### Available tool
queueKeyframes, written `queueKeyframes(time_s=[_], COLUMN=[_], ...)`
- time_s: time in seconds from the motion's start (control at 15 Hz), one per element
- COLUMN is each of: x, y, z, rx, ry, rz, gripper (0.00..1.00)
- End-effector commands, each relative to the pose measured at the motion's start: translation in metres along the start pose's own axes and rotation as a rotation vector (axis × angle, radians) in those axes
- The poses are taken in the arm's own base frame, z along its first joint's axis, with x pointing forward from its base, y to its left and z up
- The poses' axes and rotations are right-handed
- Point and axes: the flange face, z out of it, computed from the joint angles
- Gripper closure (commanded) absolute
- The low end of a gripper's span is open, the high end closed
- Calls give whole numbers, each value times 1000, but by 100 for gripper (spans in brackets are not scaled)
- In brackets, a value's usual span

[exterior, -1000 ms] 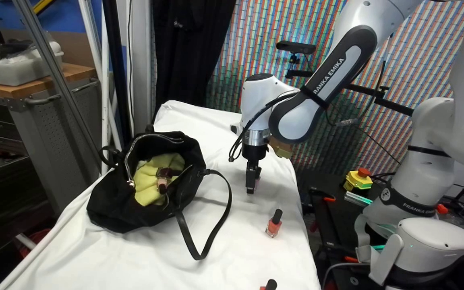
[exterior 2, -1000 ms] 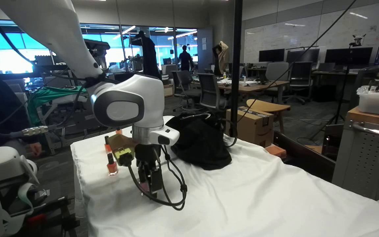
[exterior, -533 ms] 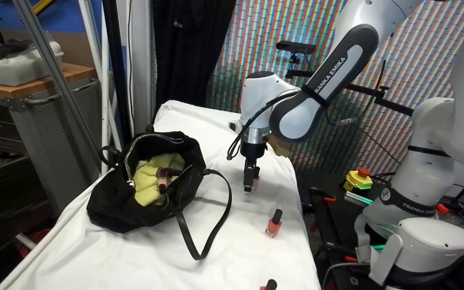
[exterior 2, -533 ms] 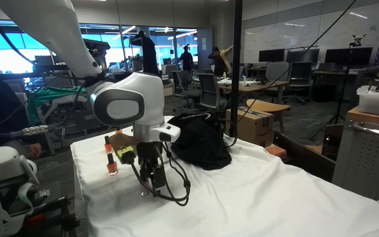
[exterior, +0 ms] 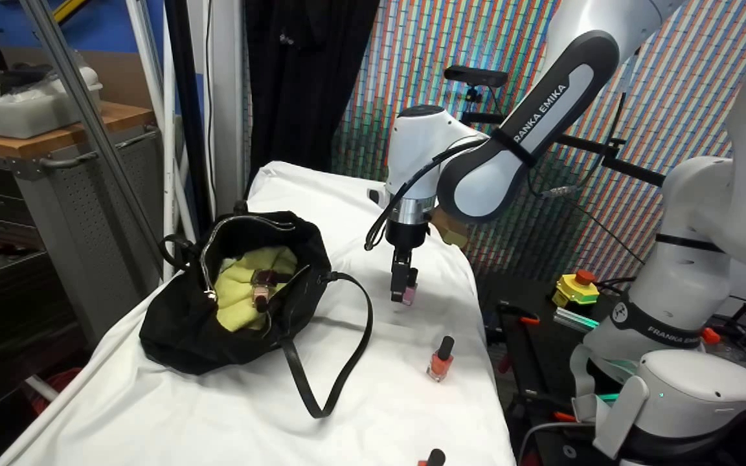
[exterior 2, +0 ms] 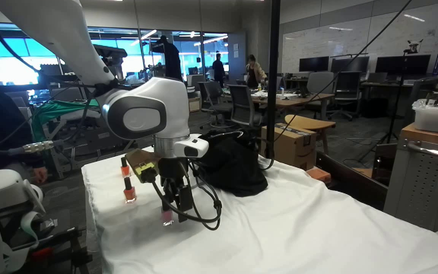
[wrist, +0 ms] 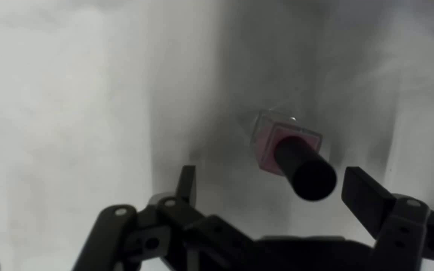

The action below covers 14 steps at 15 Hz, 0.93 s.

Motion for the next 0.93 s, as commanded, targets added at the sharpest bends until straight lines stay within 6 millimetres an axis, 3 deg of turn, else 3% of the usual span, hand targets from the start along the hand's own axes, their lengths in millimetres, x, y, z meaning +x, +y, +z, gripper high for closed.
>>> queueKeyframes(time_s=[0.0, 0.27, 0.87], x=[-9, -13, -27], y=[-4, -10, -15], z=[-14, -16, 5], rx=[-21, -31, -20], ry=[-3, -17, -16], rz=[18, 36, 39], gripper=[0, 0, 0])
